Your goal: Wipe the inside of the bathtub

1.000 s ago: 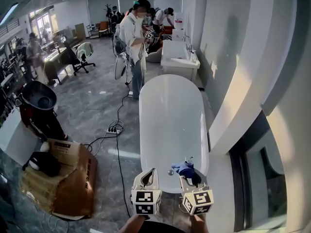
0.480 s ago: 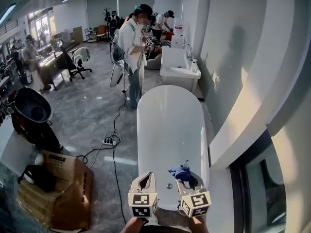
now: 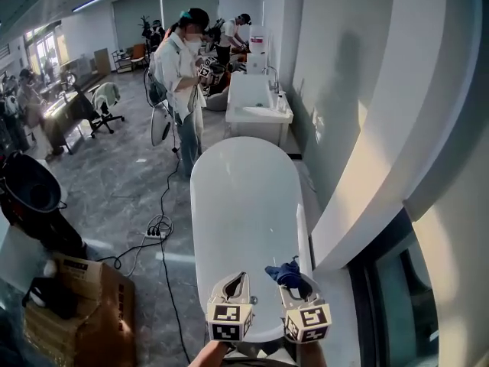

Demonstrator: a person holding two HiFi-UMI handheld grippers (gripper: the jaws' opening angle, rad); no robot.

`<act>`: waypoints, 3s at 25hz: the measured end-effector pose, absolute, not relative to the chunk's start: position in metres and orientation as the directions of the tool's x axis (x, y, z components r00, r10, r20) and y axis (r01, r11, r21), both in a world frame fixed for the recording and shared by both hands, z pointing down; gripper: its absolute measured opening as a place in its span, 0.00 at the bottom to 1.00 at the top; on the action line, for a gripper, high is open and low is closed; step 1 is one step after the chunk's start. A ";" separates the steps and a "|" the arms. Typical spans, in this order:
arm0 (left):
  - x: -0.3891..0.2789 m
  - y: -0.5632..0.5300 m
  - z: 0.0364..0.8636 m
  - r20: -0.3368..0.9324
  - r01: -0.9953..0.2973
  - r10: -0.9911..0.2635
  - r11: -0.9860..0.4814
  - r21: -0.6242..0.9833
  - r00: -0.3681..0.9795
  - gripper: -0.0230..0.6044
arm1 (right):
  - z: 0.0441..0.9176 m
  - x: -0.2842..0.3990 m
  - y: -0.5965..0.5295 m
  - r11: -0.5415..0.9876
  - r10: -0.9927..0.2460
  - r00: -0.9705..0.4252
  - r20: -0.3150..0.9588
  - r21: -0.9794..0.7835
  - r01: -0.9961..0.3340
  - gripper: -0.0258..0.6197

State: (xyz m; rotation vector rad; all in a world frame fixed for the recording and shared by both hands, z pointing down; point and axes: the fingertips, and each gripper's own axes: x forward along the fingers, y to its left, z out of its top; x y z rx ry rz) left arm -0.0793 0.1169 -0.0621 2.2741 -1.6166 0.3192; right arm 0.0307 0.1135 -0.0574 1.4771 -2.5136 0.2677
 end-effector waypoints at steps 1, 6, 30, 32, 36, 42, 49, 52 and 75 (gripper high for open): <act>-0.071 0.114 -0.064 0.369 -0.944 -0.869 -0.303 0.133 0.331 0.04 | -0.062 0.036 0.108 0.484 -0.837 -0.480 0.263 -0.051 -0.873 0.25; -0.044 0.096 -0.064 0.361 -0.953 -0.882 -0.282 0.114 0.304 0.04 | -0.061 0.053 0.090 0.526 -0.822 -0.507 0.260 0.004 -0.851 0.25; -0.094 -0.008 0.021 0.487 -0.920 -0.783 -0.369 0.135 0.386 0.04 | 0.022 0.024 0.013 0.420 -0.828 -0.408 0.386 -0.057 -0.906 0.25; -0.108 -0.013 0.038 0.508 -0.922 -0.773 -0.364 0.135 0.380 0.04 | 0.037 0.017 0.015 0.408 -0.821 -0.398 0.410 -0.066 -0.911 0.25; -0.134 -0.035 0.084 0.551 -0.931 -0.757 -0.344 0.122 0.352 0.04 | 0.085 0.009 0.017 0.390 -0.789 -0.380 0.482 -0.085 -0.917 0.25; -0.149 -0.049 0.161 0.638 -0.930 -0.690 -0.347 0.124 0.342 0.04 | 0.161 0.010 0.022 0.345 -0.727 -0.370 0.578 -0.158 -0.925 0.25; -0.163 -0.062 0.247 0.721 -0.912 -0.605 -0.400 0.093 0.339 0.04 | 0.254 0.001 0.042 0.285 -0.657 -0.370 0.657 -0.238 -0.928 0.25; -0.159 -0.070 0.277 0.736 -0.903 -0.581 -0.419 0.094 0.347 0.04 | 0.287 0.003 0.050 0.265 -0.624 -0.372 0.687 -0.262 -0.928 0.25; -0.138 -0.087 0.514 0.880 -0.858 -0.364 -0.506 0.089 0.306 0.04 | 0.527 -0.032 0.013 0.253 -0.465 -0.416 0.782 -0.333 -0.908 0.25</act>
